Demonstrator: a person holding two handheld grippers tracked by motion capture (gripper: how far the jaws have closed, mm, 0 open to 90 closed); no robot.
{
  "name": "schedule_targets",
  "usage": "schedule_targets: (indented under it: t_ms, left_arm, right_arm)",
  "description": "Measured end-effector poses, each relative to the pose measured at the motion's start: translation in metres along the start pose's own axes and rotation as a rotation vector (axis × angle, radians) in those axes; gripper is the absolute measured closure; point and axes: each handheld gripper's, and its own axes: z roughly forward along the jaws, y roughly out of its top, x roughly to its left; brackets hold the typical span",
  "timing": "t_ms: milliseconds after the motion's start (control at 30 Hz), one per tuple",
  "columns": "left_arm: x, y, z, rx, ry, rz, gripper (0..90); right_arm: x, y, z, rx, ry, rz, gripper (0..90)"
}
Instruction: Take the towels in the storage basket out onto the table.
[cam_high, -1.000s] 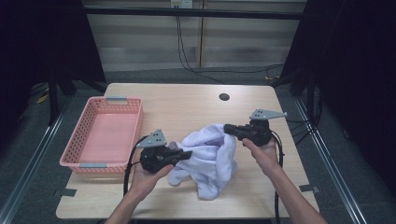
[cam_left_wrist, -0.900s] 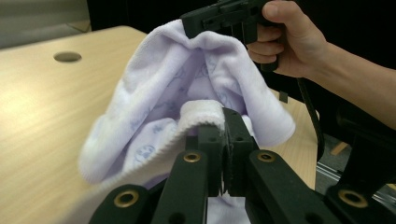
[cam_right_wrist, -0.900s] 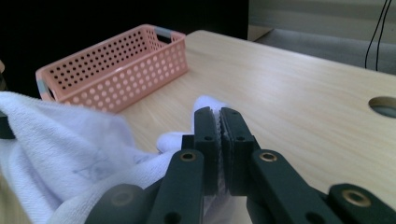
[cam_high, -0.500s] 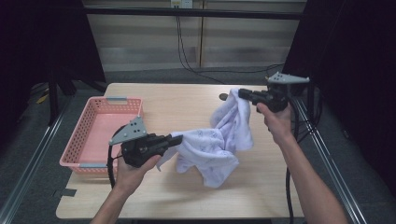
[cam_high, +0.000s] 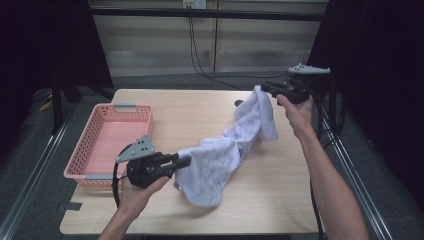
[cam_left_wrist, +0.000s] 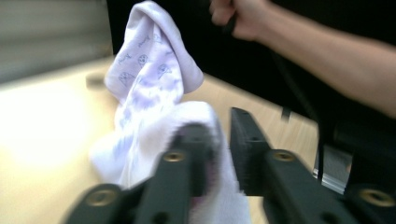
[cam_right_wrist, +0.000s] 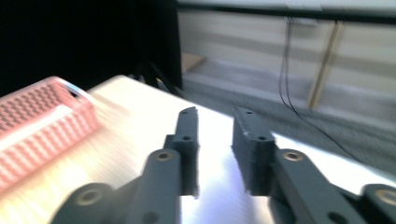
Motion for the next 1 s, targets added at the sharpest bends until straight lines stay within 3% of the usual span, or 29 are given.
schedule_targets:
  t_ms: [33,133,200,233,267,367,400,433,467,500,533,600,667,700,733,833,867,900,1000]
  left_arm:
    - [0.005,-0.014,0.002,0.036,0.013,-0.042,70.7]
    - [0.009,-0.024,0.000,0.059,0.008,-0.058,63.7]
    - [0.009,-0.030,-0.005,0.064,0.014,-0.071,57.4]
    - [0.009,-0.034,-0.009,0.070,0.027,-0.076,54.6]
    - [0.009,-0.034,-0.009,0.070,0.027,-0.076,54.5]
    - [0.012,-0.038,-0.012,0.082,0.049,-0.087,54.8]
    - [0.014,-0.040,-0.011,0.079,0.061,-0.090,59.0]
    - [0.015,-0.041,-0.009,0.076,0.061,-0.087,71.0]
    - [0.018,-0.042,-0.005,0.080,0.052,-0.094,71.0]
    - [0.021,-0.043,0.001,0.085,0.064,-0.095,75.5]
    - [0.022,-0.043,0.005,0.083,0.059,-0.097,81.0]
    - [0.026,-0.043,0.012,0.083,0.054,-0.109,82.0]
    - [0.028,-0.043,0.018,0.083,0.056,-0.116,79.9]
    - [0.029,-0.045,0.021,0.078,0.052,-0.126,76.2]
    - [0.029,-0.045,0.021,0.078,0.052,-0.126,76.1]
    - [0.030,-0.050,0.024,0.093,0.044,-0.132,73.5]
    - [0.031,-0.052,0.024,0.096,0.039,-0.138,73.5]
    - [0.031,-0.053,0.025,0.100,0.043,-0.139,72.9]
    - [0.032,-0.055,0.023,0.105,0.053,-0.141,66.8]
  right_arm:
    - [-0.005,-0.012,0.000,0.019,-0.020,0.011,60.8]
    - [-0.007,-0.025,-0.006,0.029,-0.005,0.017,59.4]
    - [-0.001,-0.036,-0.013,0.037,0.014,0.014,59.1]
    - [0.014,-0.053,-0.021,0.068,0.042,0.001,58.4]
    - [0.014,-0.053,-0.021,0.068,0.042,0.001,58.4]
    - [0.046,-0.086,-0.030,0.128,0.110,-0.030,57.6]
    - [0.056,-0.098,-0.033,0.131,0.150,-0.008,57.8]
    - [0.079,-0.120,-0.034,0.165,0.217,-0.016,58.6]
    - [0.079,-0.120,-0.034,0.165,0.217,-0.016,58.6]
    - [0.090,-0.130,-0.034,0.183,0.245,-0.017,59.6]
    - [0.105,-0.142,-0.031,0.200,0.305,-0.001,62.2]
    - [0.121,-0.154,-0.024,0.232,0.359,0.005,62.6]
    - [0.142,-0.167,-0.011,0.303,0.421,-0.023,62.4]
    - [0.160,-0.178,0.001,0.347,0.477,-0.046,59.4]
    - [0.160,-0.178,0.001,0.347,0.477,-0.046,59.4]
    - [0.179,-0.190,0.016,0.384,0.525,-0.072,53.7]
    - [0.183,-0.192,0.018,0.394,0.523,-0.084,52.8]
    - [0.188,-0.197,0.022,0.418,0.504,-0.129,54.0]
    - [0.192,-0.203,0.020,0.433,0.471,-0.200,76.0]
